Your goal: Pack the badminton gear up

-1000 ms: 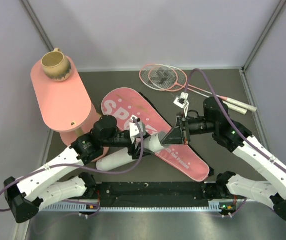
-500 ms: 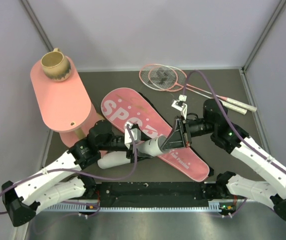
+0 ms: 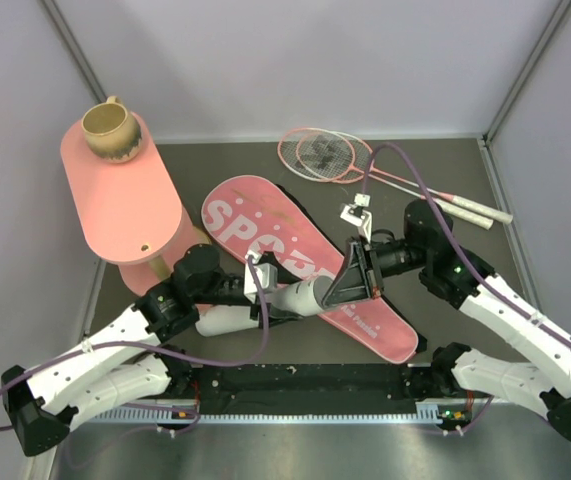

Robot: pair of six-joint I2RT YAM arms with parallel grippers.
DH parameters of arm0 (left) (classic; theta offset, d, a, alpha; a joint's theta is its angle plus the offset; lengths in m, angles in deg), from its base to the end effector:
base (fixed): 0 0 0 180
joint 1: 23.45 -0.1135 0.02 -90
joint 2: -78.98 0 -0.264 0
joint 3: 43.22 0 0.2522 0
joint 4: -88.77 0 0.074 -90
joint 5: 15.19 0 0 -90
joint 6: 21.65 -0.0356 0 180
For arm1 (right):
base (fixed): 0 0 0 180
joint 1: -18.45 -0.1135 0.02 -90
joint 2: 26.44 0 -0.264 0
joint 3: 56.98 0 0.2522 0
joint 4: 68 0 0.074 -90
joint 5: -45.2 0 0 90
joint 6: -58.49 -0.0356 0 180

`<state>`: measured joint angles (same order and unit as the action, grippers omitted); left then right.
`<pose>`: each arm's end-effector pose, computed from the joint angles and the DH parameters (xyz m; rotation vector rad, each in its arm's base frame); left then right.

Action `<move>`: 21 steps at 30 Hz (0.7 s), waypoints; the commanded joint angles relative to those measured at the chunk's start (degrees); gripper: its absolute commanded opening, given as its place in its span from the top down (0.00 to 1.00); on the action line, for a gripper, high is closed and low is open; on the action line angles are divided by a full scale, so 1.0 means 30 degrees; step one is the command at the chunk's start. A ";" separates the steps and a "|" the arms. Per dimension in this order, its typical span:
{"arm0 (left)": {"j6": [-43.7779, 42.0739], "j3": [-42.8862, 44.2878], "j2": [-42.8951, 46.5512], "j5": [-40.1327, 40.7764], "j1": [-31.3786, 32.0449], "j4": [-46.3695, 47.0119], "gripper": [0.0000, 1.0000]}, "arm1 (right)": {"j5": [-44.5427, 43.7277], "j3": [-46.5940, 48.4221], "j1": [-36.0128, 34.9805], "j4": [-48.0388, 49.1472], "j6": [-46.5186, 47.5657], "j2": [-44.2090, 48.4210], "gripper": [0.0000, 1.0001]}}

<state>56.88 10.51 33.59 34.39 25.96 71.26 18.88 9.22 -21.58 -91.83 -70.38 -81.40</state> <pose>0.1022 -0.1547 0.3219 1.3484 1.2207 -1.0847 0.1352 0.1553 0.3592 -0.9677 1.8964 1.8845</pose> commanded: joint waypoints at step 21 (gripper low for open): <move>0.0013 0.0096 0.0657 -0.0733 -0.0004 0.3798 1.00 | -0.4709 -0.4386 -0.0923 0.8978 -0.3623 -0.0192 1.00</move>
<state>57.95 10.42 34.09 36.27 25.43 72.38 9.24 -1.29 -23.50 -70.28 -79.78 -78.08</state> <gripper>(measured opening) 0.698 0.004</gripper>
